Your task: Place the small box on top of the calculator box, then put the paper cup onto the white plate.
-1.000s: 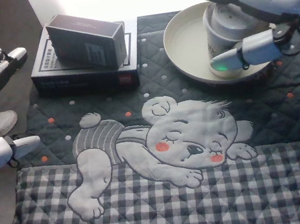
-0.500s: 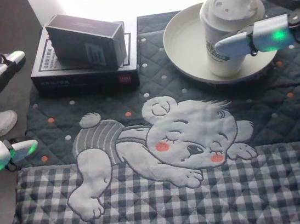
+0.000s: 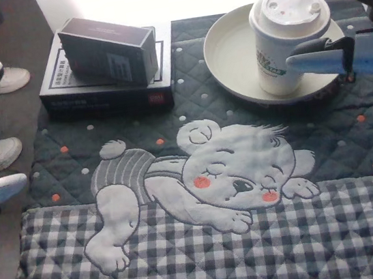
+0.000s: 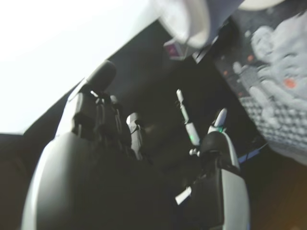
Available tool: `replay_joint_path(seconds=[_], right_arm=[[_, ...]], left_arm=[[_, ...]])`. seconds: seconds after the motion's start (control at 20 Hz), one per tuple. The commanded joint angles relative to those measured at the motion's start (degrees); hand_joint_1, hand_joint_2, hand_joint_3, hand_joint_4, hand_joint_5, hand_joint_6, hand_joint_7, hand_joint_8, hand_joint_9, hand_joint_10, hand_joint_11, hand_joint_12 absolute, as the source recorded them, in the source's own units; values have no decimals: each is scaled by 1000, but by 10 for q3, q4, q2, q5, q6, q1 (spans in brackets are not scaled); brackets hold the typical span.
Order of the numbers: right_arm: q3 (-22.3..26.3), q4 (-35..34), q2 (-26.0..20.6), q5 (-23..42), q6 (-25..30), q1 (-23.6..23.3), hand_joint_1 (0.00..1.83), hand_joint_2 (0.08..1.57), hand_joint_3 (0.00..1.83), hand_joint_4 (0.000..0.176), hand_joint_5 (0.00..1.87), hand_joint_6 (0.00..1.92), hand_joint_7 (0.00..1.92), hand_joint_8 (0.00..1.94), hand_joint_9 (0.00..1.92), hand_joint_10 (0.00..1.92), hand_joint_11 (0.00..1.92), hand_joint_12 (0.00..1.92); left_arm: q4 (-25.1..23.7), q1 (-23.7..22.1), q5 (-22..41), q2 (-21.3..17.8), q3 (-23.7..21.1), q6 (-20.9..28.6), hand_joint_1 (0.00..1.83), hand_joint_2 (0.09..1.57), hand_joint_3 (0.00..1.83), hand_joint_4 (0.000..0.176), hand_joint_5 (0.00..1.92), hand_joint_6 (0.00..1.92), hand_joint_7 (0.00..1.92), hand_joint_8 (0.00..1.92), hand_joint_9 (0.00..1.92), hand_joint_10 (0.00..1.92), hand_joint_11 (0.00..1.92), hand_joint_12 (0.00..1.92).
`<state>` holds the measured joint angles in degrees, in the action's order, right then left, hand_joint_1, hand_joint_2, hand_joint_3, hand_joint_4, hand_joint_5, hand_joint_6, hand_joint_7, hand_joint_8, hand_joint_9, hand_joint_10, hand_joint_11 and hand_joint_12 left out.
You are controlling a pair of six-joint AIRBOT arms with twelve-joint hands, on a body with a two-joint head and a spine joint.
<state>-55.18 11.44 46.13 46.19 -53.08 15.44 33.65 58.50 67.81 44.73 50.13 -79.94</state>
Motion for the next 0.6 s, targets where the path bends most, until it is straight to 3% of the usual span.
replay_joint_path(seconds=[0.0,0.05,0.1,0.15,0.2,0.25,0.3,0.35,0.4,0.45,0.5,0.55], right_arm=[[6,-1,-10,82,3,-3,586,1121,17,107,0,0,0,0,0,0,0,86],[13,4,-15,90,3,-1,548,1169,39,115,0,0,0,0,0,0,0,17],[23,9,-23,102,3,5,592,1218,61,144,0,0,0,0,6,2,0,3],[31,7,-33,135,3,36,623,1254,78,140,0,0,0,0,5,2,10,5],[38,-13,-47,173,3,75,719,1235,119,129,0,0,0,0,55,3,1,357],[42,-39,-55,209,3,111,640,1244,149,124,0,0,0,0,81,8,0,511],[44,-72,-56,256,2,158,587,1253,156,87,0,0,0,0,22,3,0,386],[48,-102,-56,308,0,199,557,1254,157,72,0,0,0,0,21,6,0,355],[55,-120,-56,344,-9,226,613,1215,139,79,0,0,0,0,3,0,0,112],[61,-131,-56,373,-12,249,638,1222,139,86,0,0,0,0,0,0,0,22],[69,-141,-56,404,-19,267,629,1221,131,95,0,0,0,0,0,0,0,4],[75,-151,-56,430,-27,283,602,1197,113,96,0,0,0,0,0,0,0,0]], left_arm=[[-9,3,81,-7,-2,6,749,1036,0,176,0,0,0,0,0,0,0,0],[-6,9,89,-8,-4,11,742,1035,0,176,0,0,0,0,0,0,0,0],[-4,19,100,-11,-5,19,730,1033,0,171,0,0,0,0,0,0,0,0],[-3,28,109,-11,-6,26,724,1029,0,175,0,0,0,0,0,0,0,0],[-2,28,113,-11,-7,26,728,1040,1,176,0,0,0,0,0,0,0,0],[-3,28,118,-11,-9,26,725,1048,5,176,0,0,0,0,0,0,0,0],[-8,30,131,-11,-13,26,737,1050,5,176,0,0,0,0,0,0,0,0],[-11,38,150,-14,-20,26,736,1064,10,176,0,0,0,0,0,0,0,0],[-14,45,170,-16,-27,26,744,1094,22,138,0,0,0,0,0,0,0,0],[-20,53,196,-22,-36,26,740,1127,29,133,0,0,0,0,0,0,0,0],[-24,61,221,-27,-44,26,773,1169,16,116,0,0,0,0,0,0,0,0],[-25,69,243,-29,-50,26,765,1173,9,132,0,0,0,0,0,0,2,1]])
